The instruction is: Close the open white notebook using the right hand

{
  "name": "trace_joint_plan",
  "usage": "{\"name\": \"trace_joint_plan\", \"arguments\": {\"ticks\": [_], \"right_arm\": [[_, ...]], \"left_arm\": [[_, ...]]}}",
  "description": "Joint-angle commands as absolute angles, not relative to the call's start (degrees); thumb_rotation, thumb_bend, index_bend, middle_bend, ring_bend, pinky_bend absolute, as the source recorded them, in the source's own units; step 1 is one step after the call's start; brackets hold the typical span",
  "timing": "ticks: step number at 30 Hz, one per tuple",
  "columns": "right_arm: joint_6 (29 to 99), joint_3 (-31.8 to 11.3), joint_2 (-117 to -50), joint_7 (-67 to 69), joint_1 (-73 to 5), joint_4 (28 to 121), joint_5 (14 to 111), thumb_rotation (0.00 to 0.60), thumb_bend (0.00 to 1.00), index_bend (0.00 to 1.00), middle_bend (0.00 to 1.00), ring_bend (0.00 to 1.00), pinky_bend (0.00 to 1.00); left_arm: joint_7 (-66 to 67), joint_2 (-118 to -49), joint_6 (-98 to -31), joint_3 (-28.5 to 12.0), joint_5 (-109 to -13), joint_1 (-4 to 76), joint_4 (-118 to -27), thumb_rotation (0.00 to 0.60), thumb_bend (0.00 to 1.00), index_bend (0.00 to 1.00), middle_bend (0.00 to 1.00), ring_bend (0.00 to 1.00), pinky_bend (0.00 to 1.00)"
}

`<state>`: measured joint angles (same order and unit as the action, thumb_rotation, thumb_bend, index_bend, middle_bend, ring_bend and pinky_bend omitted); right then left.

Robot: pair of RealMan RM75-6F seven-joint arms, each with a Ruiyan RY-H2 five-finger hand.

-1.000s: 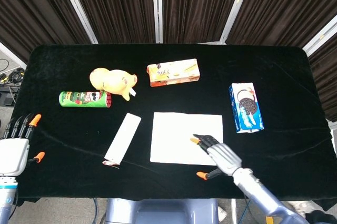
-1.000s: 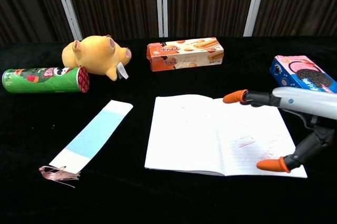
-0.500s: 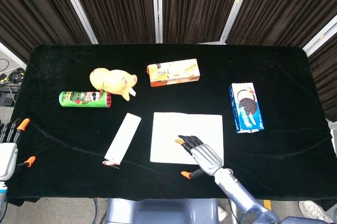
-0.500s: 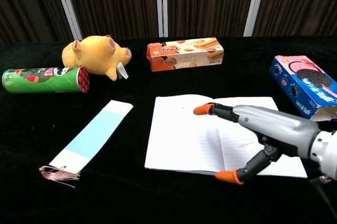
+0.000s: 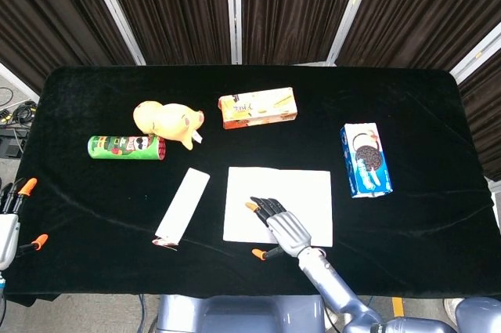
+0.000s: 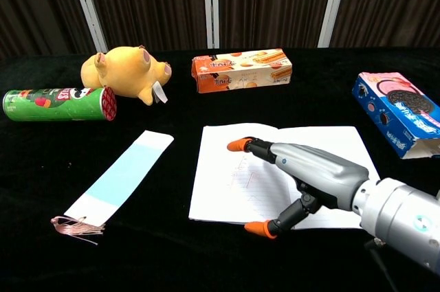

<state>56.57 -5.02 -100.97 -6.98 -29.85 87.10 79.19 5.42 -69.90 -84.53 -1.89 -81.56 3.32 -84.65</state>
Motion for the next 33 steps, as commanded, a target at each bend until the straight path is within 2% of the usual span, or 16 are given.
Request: {"name": "trace_joint_plan", "arguments": {"ticks": [1, 16, 33], "right_arm": [[56.76, -5.05, -102.04, -6.86, -30.11, 86.35, 79.05, 0.600, 0.14, 0.00, 0.00, 0.00, 0.00], [59.66, -6.75, -109.64, -14.12, -30.25, 81.98, 74.99, 0.600, 0.14, 0.00, 0.00, 0.00, 0.00], [59.42, -7.35, -113.28, -14.77, -30.66, 78.02, 72.75, 0.600, 0.14, 0.00, 0.00, 0.00, 0.00]], "left_arm": [[5.02, -69.88, -84.48, -1.92, -81.44, 3.19, -84.42, 0.600, 0.10, 0.00, 0.00, 0.00, 0.00], [2.66, -69.61, -84.57, -2.14, -81.47, 2.72, -83.70, 0.600, 0.10, 0.00, 0.00, 0.00, 0.00], [2.87, -69.69, -84.57, -2.40, -81.57, 2.70, -83.93, 0.600, 0.11, 0.00, 0.00, 0.00, 0.00]]}}
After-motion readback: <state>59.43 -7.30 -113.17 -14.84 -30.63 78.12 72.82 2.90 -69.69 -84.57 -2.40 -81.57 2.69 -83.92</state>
